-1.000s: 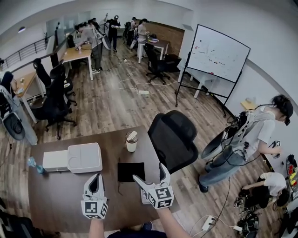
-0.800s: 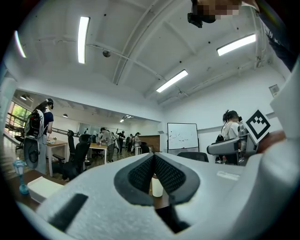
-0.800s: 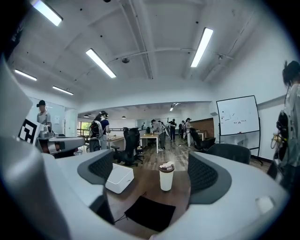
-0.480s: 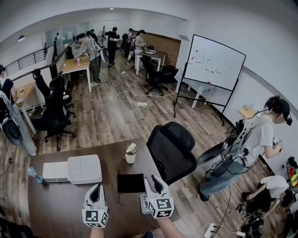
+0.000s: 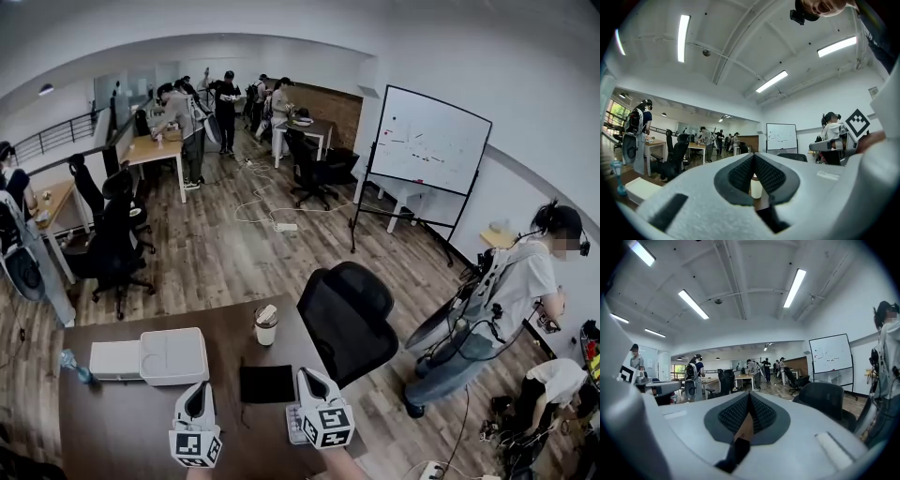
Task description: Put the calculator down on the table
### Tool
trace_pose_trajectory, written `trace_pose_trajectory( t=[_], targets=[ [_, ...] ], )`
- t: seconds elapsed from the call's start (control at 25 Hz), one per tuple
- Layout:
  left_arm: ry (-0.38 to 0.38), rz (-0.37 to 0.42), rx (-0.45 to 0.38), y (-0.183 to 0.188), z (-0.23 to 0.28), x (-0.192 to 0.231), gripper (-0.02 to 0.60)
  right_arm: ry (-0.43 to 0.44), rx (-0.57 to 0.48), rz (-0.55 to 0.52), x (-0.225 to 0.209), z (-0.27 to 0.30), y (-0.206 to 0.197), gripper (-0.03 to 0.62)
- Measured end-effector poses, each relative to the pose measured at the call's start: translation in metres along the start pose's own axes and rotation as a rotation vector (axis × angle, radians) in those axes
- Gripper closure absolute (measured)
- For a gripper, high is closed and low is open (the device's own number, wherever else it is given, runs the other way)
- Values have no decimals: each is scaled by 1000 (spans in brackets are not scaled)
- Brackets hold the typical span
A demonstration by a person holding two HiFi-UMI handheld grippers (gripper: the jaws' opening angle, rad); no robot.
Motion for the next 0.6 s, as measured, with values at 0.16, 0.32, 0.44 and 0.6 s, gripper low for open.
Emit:
trace_pose_trajectory(
  t=[0.16,0.32,0.44,0.6],
  targets=[
    [3,-2,0,1,-3,0,583,0,2,-25,3,-4,4,588],
    [4,-4,1,2,-5,-1,583,-5,6,-40,2,-7,4,588],
    [3,0,7,-1,-5,0,583,-6,12,-41,2,-7,1,588],
    [2,-2,11,-3,-5,1,583,-3,18,-44,4,-7,-2,588]
  ],
)
Point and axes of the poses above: the fingertips, and each gripper's own axes: z forward along the fingers, x to its left, y out of its top, the point moved 3 cm from there along -z, backward along the fingers, and after that the axes turned 13 degrees about y, right-handed, at the moved point
